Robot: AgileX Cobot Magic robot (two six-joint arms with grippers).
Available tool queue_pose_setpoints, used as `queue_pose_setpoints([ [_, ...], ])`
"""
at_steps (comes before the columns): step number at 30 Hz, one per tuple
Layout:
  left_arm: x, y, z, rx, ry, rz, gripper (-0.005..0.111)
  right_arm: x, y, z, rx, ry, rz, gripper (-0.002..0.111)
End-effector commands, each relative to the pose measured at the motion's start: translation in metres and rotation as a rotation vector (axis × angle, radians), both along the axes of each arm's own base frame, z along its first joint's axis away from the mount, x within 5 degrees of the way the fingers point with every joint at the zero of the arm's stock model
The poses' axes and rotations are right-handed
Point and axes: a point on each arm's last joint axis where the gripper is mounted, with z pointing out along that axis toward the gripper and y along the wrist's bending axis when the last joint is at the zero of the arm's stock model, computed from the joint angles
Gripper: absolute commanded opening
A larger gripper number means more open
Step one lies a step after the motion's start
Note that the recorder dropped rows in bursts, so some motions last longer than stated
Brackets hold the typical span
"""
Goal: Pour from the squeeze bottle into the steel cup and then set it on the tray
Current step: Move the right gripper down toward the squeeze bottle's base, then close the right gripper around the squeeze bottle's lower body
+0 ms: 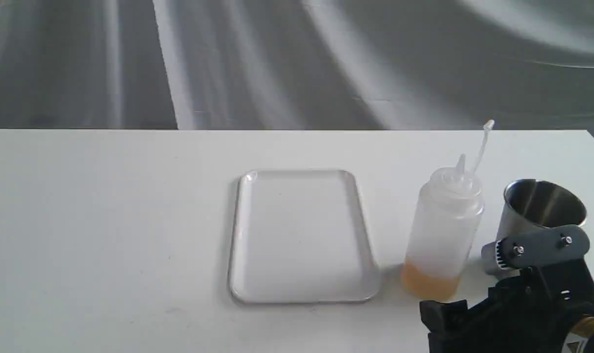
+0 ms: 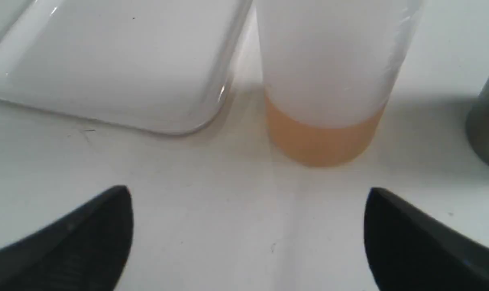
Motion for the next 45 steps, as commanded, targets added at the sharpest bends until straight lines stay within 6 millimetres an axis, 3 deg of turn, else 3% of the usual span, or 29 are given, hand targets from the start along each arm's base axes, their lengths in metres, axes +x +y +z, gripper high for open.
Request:
queue_pose_setpoints([
  [1,0.0,0.0,-0.001,-0.003,-0.005,-0.006,0.0,-0.001,0.0,-0.001,-0.006,-0.009,0.003,0.085],
  [15,0.0,0.0,-0.001,-0.006,-0.005,-0.005,0.0,0.003,-0.001,0.002,0.006,-0.065,-0.023,0.085],
  [24,0.0,0.0,-0.001,-0.003,-0.005,-0.006,0.0,0.011,-0.001,-0.016,-0.017,-0.03,-0.039,0.085],
  [34,0.0,0.0,-0.001,-0.005,-0.005,-0.005,0.0,0.017,-0.002,-0.022,-0.015,-0.043,-0.082,0.085],
  [45,0.0,0.0,-0.001,-0.003,-0.005,-0.006,0.0,0.045,0.002,-0.023,0.0,-0.054,-0.12,0.085],
])
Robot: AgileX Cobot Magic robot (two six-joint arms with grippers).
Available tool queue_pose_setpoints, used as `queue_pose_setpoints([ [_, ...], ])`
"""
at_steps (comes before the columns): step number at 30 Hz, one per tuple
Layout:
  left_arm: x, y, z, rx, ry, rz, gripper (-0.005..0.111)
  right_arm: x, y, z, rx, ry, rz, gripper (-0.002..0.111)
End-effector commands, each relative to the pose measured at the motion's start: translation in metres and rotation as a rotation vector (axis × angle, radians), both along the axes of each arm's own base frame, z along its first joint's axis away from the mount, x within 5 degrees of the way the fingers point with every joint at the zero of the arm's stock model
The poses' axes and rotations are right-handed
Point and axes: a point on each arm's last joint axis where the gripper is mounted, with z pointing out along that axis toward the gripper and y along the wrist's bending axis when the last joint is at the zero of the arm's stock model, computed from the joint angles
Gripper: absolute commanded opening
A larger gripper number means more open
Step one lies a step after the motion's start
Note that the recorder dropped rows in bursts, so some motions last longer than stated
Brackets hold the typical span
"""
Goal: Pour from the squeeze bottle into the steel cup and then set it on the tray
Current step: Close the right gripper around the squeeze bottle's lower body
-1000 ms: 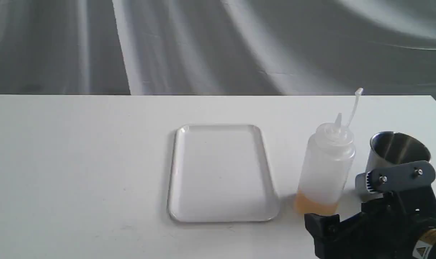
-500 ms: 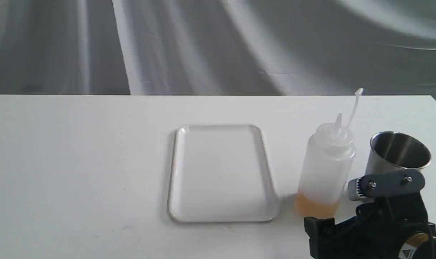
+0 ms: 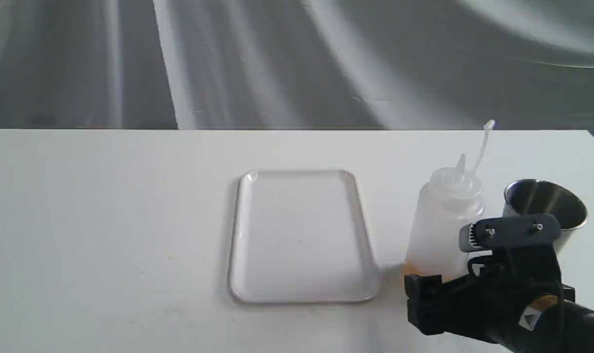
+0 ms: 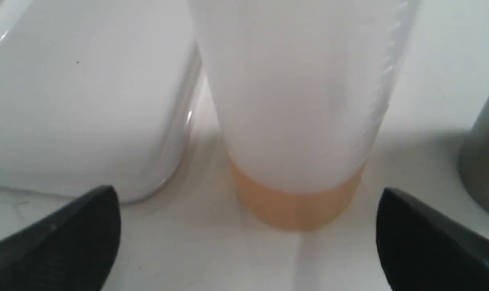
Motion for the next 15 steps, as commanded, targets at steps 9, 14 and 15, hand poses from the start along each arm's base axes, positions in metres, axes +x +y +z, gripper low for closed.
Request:
queue_pose_setpoints([
  [9,0.0,0.0,-0.001,-0.003,-0.005,-0.006,0.0,0.012,-0.005,-0.011,-0.013,-0.013,-0.079,0.085],
  [14,0.0,0.0,-0.001,-0.006,-0.005,-0.005,0.0,0.014,-0.006,-0.016,-0.017,-0.016,-0.103,0.085],
  [15,0.0,0.0,-0.001,-0.006,-0.005,-0.005,0.0,0.015,-0.006,-0.017,-0.018,-0.011,-0.104,0.085],
])
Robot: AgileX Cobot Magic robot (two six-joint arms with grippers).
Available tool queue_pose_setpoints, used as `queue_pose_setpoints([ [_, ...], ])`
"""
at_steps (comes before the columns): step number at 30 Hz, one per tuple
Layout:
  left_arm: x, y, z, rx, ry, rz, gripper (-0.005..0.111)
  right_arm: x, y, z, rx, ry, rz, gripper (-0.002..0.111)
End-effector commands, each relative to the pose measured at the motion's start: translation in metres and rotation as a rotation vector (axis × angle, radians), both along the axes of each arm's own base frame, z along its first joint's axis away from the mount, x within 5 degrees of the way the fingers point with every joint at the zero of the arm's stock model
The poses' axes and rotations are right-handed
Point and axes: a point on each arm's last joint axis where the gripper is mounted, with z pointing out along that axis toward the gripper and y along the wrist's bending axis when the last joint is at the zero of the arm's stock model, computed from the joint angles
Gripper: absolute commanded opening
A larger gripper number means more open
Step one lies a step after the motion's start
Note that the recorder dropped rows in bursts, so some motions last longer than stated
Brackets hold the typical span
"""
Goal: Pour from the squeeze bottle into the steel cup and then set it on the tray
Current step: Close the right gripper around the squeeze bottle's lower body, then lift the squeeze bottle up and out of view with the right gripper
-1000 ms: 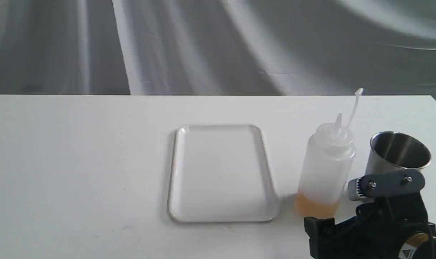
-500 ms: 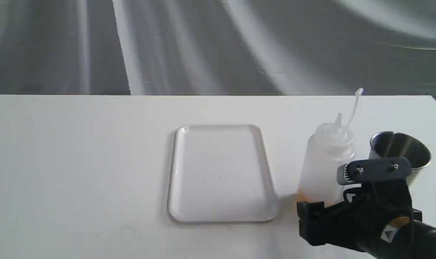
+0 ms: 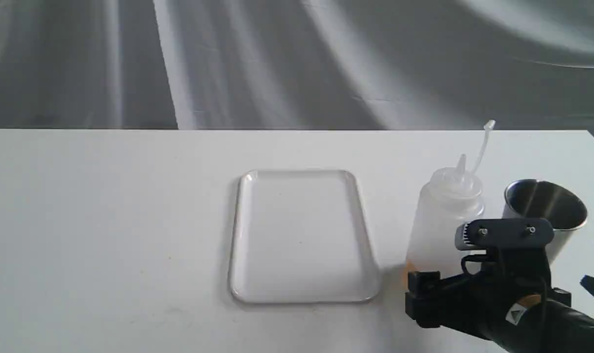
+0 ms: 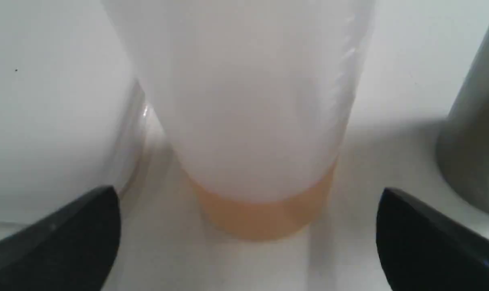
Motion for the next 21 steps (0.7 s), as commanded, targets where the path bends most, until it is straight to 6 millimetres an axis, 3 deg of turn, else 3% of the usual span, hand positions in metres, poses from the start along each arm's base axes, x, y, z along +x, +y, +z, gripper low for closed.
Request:
queue_pose_setpoints([
  [1,0.0,0.0,-0.001,-0.006,-0.005,-0.005,0.0,0.008,-0.003,0.0,-0.013,-0.022,-0.022,0.085],
  [12,0.0,0.0,-0.001,-0.004,-0.005,-0.006,0.0,0.053,-0.015,0.001,-0.013,-0.052,-0.062,0.085],
  [21,0.0,0.0,-0.001,-0.006,-0.005,-0.005,0.0,0.075,-0.009,-0.001,-0.004,-0.061,-0.054,0.085],
])
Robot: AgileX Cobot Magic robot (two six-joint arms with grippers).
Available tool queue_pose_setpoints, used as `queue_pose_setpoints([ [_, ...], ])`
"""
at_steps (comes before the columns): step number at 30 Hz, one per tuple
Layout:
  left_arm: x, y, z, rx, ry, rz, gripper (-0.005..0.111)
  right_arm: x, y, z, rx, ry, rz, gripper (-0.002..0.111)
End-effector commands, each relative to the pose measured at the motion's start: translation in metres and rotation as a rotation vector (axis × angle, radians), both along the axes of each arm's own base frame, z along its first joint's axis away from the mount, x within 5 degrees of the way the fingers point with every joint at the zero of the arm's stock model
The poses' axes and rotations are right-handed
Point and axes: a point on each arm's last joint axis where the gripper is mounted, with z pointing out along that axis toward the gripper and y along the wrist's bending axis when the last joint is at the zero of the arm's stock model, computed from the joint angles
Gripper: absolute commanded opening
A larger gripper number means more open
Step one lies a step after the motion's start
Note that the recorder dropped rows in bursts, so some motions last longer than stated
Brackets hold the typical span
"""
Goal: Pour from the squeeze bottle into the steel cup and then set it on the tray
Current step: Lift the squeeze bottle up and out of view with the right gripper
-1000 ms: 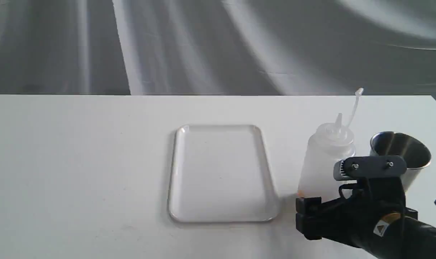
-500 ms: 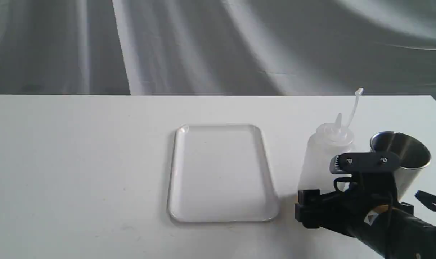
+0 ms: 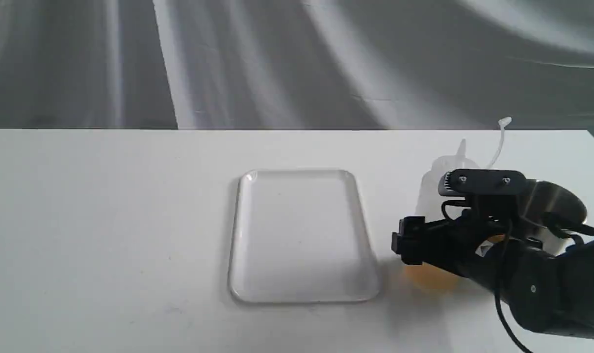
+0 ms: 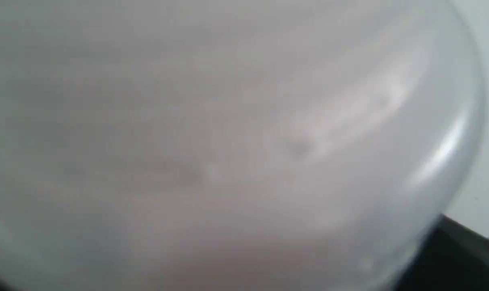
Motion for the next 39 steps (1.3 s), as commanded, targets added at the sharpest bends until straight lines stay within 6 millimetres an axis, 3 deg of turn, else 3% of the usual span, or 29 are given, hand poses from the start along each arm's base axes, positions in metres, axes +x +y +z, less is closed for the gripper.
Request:
queue_pose_setpoints([
  [1,0.0,0.0,-0.001,-0.006,-0.005,-0.005,0.0,0.006,0.001,0.0,-0.01,-0.002,0.014,0.085],
  [10,0.0,0.0,-0.001,-0.006,-0.005,-0.005,0.0,0.007,0.001,0.0,-0.011,-0.006,0.014,0.077],
  [22,0.0,0.0,-0.001,-0.004,-0.005,-0.005,0.0,0.006,0.003,0.007,-0.016,-0.027,0.038,0.034],
  [26,0.0,0.0,-0.001,-0.004,-0.005,-0.005,0.0,0.005,0.004,0.024,-0.004,-0.061,0.043,0.025],
  [31,0.0,0.0,-0.001,-0.004,-0.005,-0.005,0.0,0.001,0.006,0.052,-0.004,-0.112,0.088,0.022],
  [39,0.0,0.0,-0.001,-0.002,-0.005,-0.006,0.0,-0.021,0.005,0.119,0.025,-0.234,0.131,0.022],
])
